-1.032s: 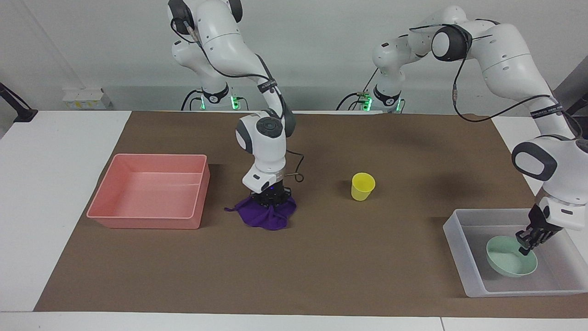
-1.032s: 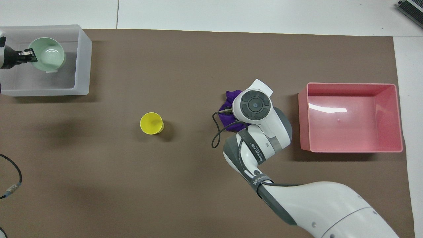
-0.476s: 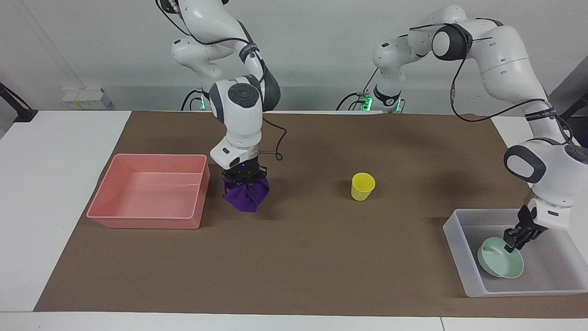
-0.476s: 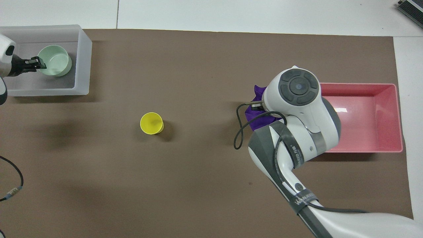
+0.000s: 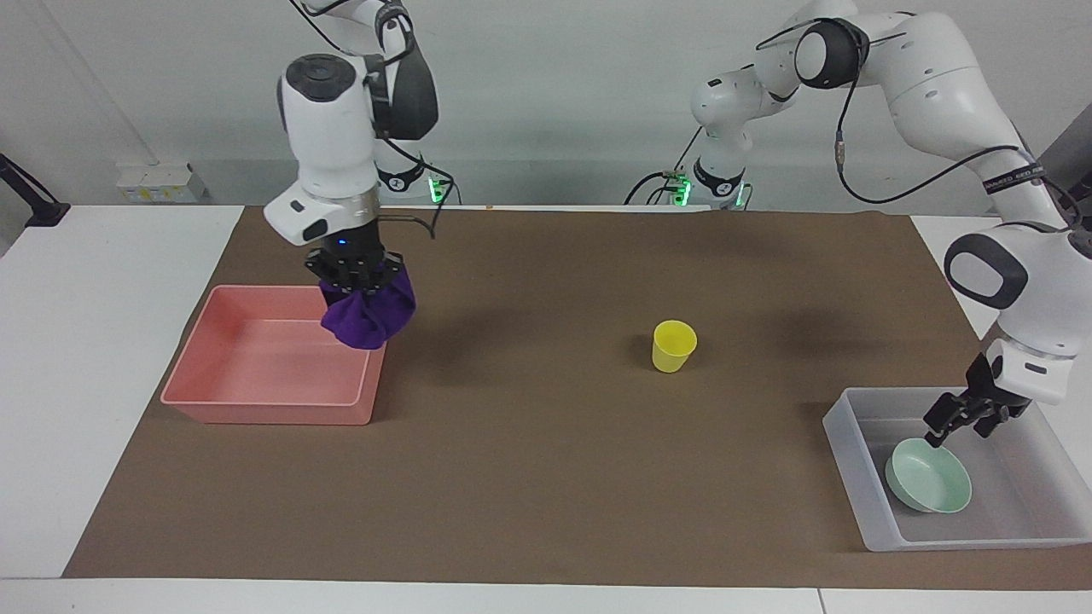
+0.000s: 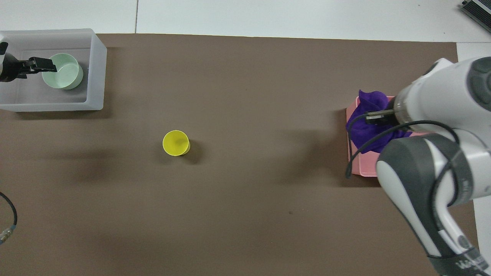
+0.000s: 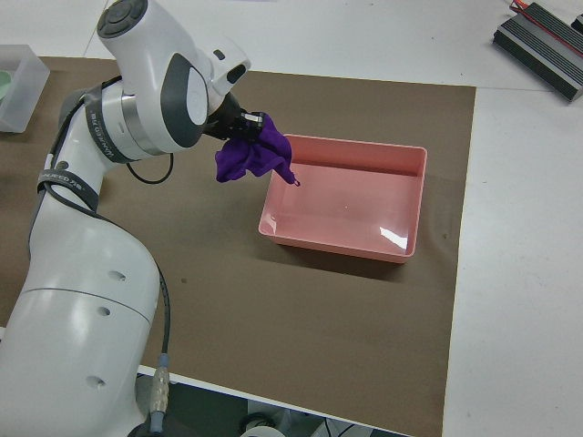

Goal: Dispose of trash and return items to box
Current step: 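Carry the purple cloth into the pink bin with the right gripper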

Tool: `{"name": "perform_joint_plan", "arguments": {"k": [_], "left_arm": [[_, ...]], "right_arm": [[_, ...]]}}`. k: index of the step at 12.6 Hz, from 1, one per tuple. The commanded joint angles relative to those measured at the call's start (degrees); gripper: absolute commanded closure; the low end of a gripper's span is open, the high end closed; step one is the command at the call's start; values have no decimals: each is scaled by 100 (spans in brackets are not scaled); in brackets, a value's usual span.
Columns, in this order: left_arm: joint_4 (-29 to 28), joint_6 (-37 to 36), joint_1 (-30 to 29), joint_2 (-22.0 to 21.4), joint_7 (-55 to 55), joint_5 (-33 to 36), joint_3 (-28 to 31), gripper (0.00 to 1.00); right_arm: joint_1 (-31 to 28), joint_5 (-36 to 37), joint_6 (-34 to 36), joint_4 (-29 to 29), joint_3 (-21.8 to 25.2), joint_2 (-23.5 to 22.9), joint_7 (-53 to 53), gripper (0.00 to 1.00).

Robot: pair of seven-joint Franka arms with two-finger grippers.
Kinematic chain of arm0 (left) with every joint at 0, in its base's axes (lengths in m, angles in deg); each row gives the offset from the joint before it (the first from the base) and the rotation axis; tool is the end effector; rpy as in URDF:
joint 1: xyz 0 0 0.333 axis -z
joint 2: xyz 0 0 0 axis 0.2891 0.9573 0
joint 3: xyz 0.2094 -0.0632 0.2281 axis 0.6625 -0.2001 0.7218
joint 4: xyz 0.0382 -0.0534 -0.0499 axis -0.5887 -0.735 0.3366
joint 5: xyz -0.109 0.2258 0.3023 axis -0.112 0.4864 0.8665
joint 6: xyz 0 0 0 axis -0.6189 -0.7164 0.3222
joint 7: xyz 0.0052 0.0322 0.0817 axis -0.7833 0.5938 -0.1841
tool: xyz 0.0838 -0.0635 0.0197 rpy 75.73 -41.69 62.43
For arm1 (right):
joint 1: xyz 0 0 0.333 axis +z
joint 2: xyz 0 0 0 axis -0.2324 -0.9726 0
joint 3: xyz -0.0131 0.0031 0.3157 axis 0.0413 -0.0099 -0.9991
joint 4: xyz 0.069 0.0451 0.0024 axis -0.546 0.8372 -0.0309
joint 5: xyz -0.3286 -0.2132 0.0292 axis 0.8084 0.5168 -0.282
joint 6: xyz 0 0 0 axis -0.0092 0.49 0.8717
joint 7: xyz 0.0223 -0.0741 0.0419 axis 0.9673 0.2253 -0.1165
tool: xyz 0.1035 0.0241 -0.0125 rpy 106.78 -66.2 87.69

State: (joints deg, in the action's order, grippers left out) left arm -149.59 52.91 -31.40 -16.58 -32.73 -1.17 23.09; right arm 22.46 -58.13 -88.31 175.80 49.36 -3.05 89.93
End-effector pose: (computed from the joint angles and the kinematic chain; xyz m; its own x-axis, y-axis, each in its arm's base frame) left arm 0.7074 0.1181 0.4210 0.9480 0.1283 0.2911 0.1098 -0.9908 0.0791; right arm 0.5736 0.0516 0.5342 0.9928 0.0632 0.1015 0.0483 -0.9885 0.1431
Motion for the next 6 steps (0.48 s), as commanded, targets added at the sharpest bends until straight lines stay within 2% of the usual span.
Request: {"name": "perform_joint_plan", "arguments": {"k": [1, 3, 6], "left_arm": [[-1261, -38, 359, -1120, 84, 29, 73, 0], [-2017, -47, 790, -1708, 713, 29, 82, 0], [-2309, -144, 1396, -1878, 1086, 29, 82, 0]], "right_arm": [[-742, 4, -376, 344, -58, 18, -891, 100], [-980, 4, -938, 748, -58, -61, -946, 100], [-1192, 4, -1711, 1266, -49, -299, -928, 100]]}}
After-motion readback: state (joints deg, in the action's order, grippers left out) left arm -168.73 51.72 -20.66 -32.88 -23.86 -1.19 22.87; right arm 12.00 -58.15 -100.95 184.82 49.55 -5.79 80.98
